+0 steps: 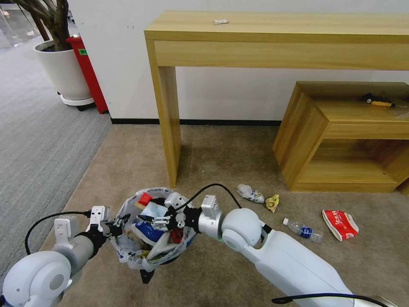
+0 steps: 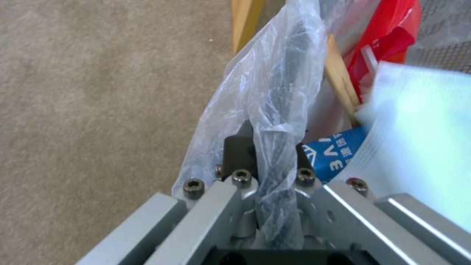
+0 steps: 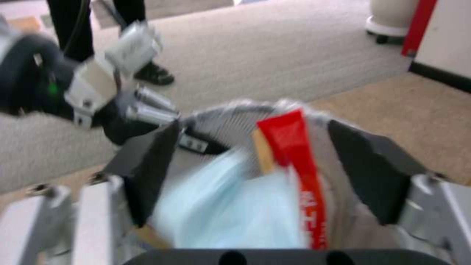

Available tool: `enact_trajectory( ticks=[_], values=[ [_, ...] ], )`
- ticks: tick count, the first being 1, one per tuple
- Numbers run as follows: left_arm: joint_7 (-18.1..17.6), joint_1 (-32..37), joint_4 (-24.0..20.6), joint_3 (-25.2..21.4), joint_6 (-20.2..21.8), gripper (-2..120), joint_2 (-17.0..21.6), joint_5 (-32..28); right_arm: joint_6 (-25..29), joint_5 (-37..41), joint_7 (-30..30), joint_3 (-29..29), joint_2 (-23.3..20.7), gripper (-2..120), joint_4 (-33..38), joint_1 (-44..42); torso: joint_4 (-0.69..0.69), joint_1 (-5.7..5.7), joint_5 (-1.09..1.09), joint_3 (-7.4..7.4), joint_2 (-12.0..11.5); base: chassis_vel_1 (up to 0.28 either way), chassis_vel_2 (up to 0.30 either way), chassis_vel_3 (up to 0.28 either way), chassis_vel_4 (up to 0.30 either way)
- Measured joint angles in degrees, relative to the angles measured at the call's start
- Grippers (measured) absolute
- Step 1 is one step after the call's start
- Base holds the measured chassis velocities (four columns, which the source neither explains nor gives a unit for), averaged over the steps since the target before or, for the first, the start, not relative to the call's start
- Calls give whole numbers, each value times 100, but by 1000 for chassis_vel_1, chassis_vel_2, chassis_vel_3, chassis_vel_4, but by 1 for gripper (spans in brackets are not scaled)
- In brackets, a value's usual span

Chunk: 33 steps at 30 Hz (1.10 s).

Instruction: Pick up the trash bin and place the garbage on the floor into it.

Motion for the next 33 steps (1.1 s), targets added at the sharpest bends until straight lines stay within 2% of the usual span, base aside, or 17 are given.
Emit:
enact_trajectory(
  ticks=[3,6,9,10,11,12,15,17,18,20,21,24,33],
  values=[
    [121,58,72,-135,0,0,-91,95,44,8,141,398,-58,96,155,-330,0,0,0,0,0,0,0,0,0],
    [224,111,89,-230,0,0,-169,186,175,-66,345,661,-173,100,166,-623,-1,0,0,0,0,0,0,0,0],
    [272,145,88,-277,0,0,-232,242,237,-153,467,879,-227,100,159,-831,-1,0,1,0,0,0,0,0,0],
    [336,194,78,-331,0,0,-333,348,380,-259,588,1279,-248,100,88,-1128,-1,0,0,0,0,0,0,0,0],
    [380,210,68,-351,0,0,-386,430,425,-338,607,1515,-200,100,47,-1290,0,-1,1,0,0,0,0,0,0],
    [380,210,68,-351,0,0,-386,430,425,-338,607,1515,-200,100,47,-1290,0,-1,1,0,0,0,0,0,0],
    [432,224,25,-380,0,0,-554,606,559,-660,615,2331,19,100,-80,-1816,0,-1,0,0,0,0,0,0,0],
    [441,225,12,-380,0,0,-580,630,602,-736,615,2467,54,100,-105,-1920,2,-1,1,0,0,0,0,0,0],
    [469,233,-11,-385,0,0,-645,700,745,-910,614,2795,112,100,-163,-2172,-3,-1,1,0,0,0,0,0,0],
    [510,259,-29,-397,0,0,-704,754,907,-1059,586,3168,124,100,-193,-2512,0,-1,1,-1,0,0,0,0,0],
    [510,259,-29,-397,0,0,-704,754,907,-1059,586,3168,124,100,-193,-2512,0,-1,1,-1,0,0,0,0,0],
    [647,307,-39,-433,0,0,-797,914,1137,-1191,470,3795,119,100,-212,-3088,0,-1,0,-1,0,-32,-36,28,47],
    [718,317,-30,-461,0,0,-850,1006,1375,-1215,328,4436,98,100,-298,-3510,-1,-1,1,0,0,-158,-149,147,155]
  ],
)
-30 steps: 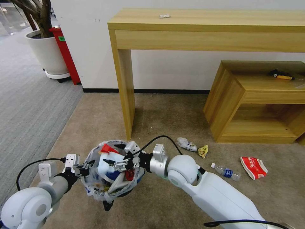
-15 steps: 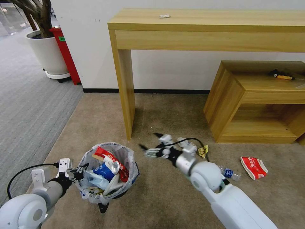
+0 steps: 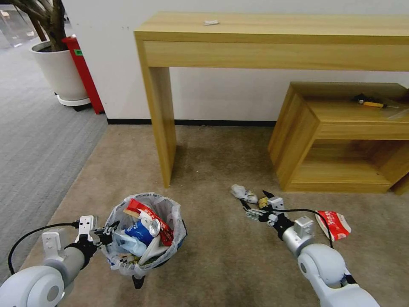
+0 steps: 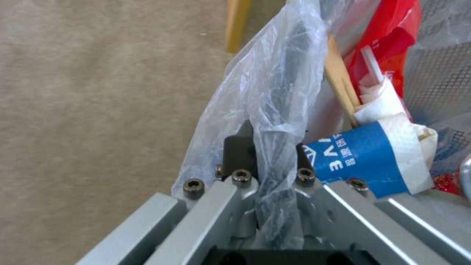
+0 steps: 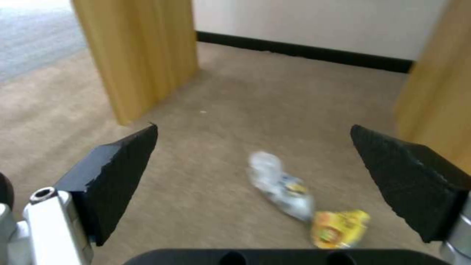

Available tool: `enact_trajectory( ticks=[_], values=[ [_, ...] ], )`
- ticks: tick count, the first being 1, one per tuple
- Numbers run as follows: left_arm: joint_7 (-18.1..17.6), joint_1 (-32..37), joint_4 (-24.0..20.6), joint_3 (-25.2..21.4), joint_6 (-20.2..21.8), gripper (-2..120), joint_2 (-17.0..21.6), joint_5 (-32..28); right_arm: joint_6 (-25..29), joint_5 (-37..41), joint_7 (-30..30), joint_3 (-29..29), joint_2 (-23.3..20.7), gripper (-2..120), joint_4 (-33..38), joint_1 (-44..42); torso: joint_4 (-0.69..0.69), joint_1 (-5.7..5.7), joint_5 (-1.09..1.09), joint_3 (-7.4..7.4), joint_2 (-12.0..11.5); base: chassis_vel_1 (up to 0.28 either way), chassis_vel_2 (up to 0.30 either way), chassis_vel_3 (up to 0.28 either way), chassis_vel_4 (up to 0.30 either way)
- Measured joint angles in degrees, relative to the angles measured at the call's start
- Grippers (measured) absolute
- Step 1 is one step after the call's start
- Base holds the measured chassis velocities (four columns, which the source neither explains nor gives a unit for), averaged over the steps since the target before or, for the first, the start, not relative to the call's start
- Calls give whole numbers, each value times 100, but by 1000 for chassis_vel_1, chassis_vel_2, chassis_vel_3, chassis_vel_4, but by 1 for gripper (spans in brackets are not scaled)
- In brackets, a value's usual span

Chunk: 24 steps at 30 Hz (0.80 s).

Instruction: Pick up the trash bin and place the garbage on the floor into it.

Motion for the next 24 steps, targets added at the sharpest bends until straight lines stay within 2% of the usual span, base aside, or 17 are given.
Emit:
enact_trajectory(
  ticks=[10,14,15,19,24],
  values=[
    [10,40,-61,0,0,0,-59,8,94,-40,39,36,77,100,-58,-77,0,0,-3,0,0,-257,-254,259,258],
    [83,73,-50,-80,0,0,-82,72,250,-61,244,35,229,100,-148,-101,2,1,2,1,-1,-239,-256,244,257],
    [108,74,-16,-121,0,0,-83,107,342,-44,264,67,256,100,-186,-119,-2,1,1,1,-1,-202,-227,153,192],
    [199,75,100,-218,0,0,-24,150,736,62,471,123,250,100,-278,-163,0,1,-2,1,0,-92,-127,108,95],
    [353,-13,342,-318,0,0,92,183,842,17,519,356,232,100,-271,-276,3,1,-2,0,0,22,23,-18,-21]
  ],
)
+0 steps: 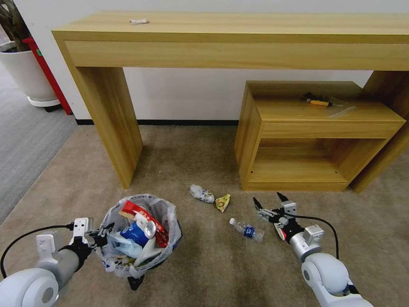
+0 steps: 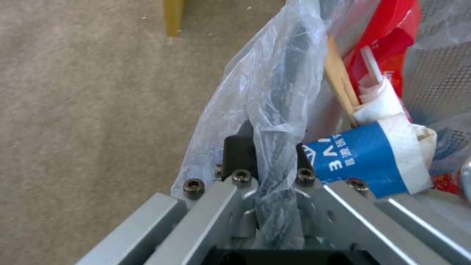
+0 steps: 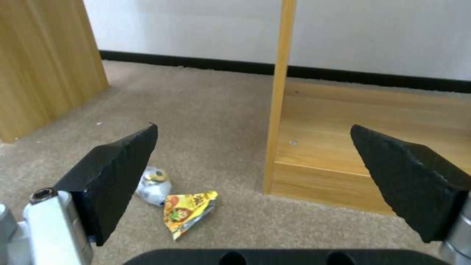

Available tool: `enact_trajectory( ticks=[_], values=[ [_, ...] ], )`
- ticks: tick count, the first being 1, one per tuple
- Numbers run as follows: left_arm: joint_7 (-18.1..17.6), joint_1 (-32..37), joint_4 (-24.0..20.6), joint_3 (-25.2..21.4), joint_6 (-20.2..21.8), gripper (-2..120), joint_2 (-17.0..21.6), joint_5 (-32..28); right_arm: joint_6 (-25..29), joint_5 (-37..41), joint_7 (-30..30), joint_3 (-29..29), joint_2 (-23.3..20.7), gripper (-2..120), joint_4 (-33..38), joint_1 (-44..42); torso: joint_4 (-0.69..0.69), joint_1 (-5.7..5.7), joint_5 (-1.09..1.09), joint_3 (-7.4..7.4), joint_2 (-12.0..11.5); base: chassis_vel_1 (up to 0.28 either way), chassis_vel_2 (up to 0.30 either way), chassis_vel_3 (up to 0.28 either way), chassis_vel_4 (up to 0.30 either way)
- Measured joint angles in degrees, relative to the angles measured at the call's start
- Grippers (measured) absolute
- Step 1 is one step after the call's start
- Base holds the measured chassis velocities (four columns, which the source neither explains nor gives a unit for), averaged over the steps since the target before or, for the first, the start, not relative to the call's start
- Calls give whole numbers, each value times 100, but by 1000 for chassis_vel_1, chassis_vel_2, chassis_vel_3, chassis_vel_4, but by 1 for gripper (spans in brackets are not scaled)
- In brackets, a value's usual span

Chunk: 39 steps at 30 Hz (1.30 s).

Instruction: Pick up the trash bin and place the garbage on the floor into it.

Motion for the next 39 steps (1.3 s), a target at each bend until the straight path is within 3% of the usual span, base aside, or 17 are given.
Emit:
enact_trajectory(
  ticks=[15,31,34,37,39],
  values=[
    [86,-24,71,19,0,0,56,29,174,-35,-120,271,50,100,45,-241,-1,-1,1,-1,0,-1,18,6,-18],
    [95,1,52,-9,0,0,36,28,205,-125,-188,198,129,100,16,-310,-2,1,1,1,0,-189,186,176,-173],
    [87,-1,22,6,-1,0,25,27,100,-182,-546,163,7,100,-105,-371,-1,2,2,1,0,-152,120,128,-121],
    [84,12,4,12,-1,0,22,26,-9,-540,-1156,-210,-522,100,-916,-402,-2,2,1,1,0,-40,47,36,-53],
    [83,13,2,12,-1,0,25,26,2,-628,-1257,-378,-646,100,-1201,-350,-3,2,3,1,0,0,0,0,0]
  ],
)
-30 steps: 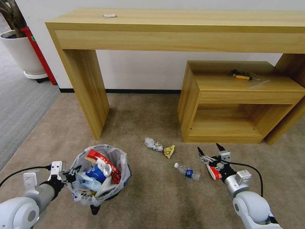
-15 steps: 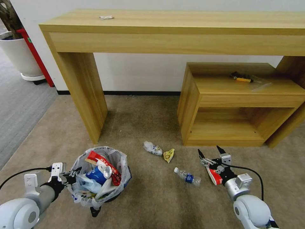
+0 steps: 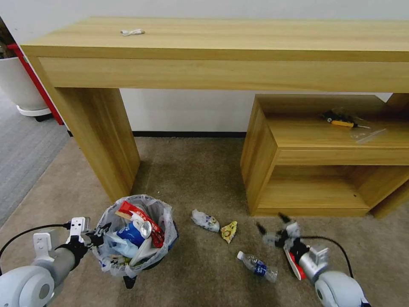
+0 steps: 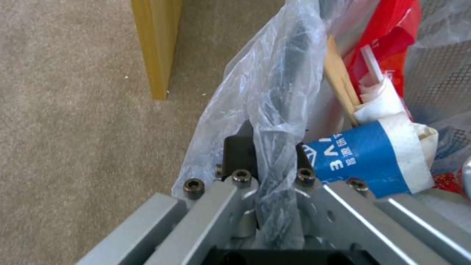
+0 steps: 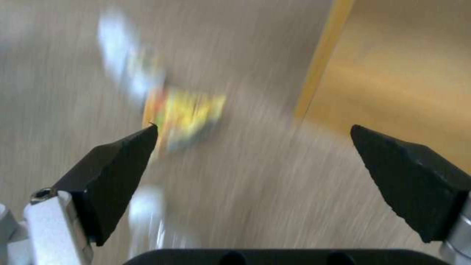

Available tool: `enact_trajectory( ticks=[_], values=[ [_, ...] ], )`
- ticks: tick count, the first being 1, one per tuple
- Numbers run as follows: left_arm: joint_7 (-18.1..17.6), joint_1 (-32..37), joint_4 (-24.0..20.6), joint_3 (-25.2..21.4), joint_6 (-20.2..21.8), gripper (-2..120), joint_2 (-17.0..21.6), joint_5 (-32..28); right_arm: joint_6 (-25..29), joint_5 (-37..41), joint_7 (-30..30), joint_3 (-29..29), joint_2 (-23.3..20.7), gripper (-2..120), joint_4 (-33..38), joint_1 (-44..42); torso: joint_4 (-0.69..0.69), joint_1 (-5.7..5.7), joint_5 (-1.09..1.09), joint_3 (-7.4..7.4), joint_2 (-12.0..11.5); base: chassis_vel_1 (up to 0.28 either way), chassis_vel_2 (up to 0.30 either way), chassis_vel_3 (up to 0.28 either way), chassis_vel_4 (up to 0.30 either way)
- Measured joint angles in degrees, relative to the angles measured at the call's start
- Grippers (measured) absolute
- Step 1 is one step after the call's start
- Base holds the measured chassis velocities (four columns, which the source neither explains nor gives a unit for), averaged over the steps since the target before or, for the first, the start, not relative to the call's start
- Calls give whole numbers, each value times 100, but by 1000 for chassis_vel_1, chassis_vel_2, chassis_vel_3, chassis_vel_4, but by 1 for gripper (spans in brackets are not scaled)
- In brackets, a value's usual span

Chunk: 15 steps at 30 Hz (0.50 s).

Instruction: Pick up the trash bin and place the garbage on the floor into it.

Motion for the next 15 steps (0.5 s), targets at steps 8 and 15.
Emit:
enact_trajectory(
  ticks=[8,15],
  values=[
    [-14,28,-73,-32,0,0,37,-45,-210,-468,-523,-986,-560,100,-770,365,1,-1,-1,-1,0,0,0,0,0],
    [-31,31,-104,-35,0,0,65,-86,-291,-524,-676,-1371,-553,100,-1167,655,1,-1,-2,-1,0,0,0,0,0]
  ],
)
